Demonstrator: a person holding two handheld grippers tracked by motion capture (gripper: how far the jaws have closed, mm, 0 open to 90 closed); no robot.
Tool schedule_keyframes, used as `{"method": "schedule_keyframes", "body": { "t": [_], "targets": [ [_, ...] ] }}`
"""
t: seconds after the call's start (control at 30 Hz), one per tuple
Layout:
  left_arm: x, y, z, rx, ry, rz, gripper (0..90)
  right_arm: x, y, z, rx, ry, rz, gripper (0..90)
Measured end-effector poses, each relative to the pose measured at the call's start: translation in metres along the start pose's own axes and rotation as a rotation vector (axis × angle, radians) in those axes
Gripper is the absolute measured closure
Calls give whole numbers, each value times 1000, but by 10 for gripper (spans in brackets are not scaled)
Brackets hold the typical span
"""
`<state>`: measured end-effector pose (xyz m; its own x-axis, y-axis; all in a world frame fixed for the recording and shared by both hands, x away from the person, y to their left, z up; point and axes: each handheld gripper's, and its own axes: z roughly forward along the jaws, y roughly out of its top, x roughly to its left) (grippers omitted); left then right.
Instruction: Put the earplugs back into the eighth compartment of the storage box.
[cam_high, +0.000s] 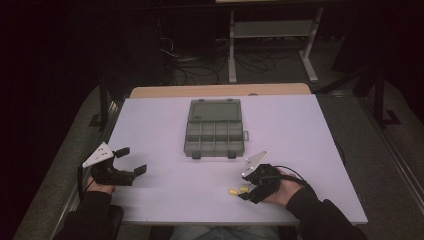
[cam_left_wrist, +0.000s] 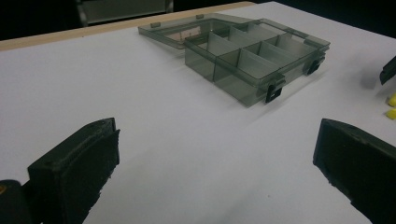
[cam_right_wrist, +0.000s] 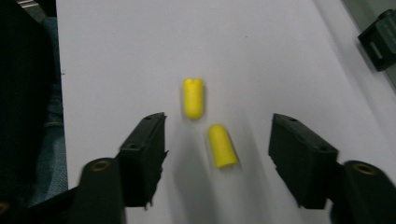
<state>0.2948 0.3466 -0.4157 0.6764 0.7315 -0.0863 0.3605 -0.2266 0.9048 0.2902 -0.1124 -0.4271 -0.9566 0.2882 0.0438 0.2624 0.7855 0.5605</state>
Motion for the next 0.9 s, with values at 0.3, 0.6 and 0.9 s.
{"method": "schedule_keyframes", "body": {
  "t": [0.3,0.6,0.9],
  "targets": [
    [0,0,0,-1,2,-1,0,0,1,3,9,-7,-6,566],
    [0,0,0,2,0,0,0,0,0,7,47,-21,0,754],
    [0,0,0,1,4,0,0,-3,3,0,2,-5,41,793]
  ]
}}
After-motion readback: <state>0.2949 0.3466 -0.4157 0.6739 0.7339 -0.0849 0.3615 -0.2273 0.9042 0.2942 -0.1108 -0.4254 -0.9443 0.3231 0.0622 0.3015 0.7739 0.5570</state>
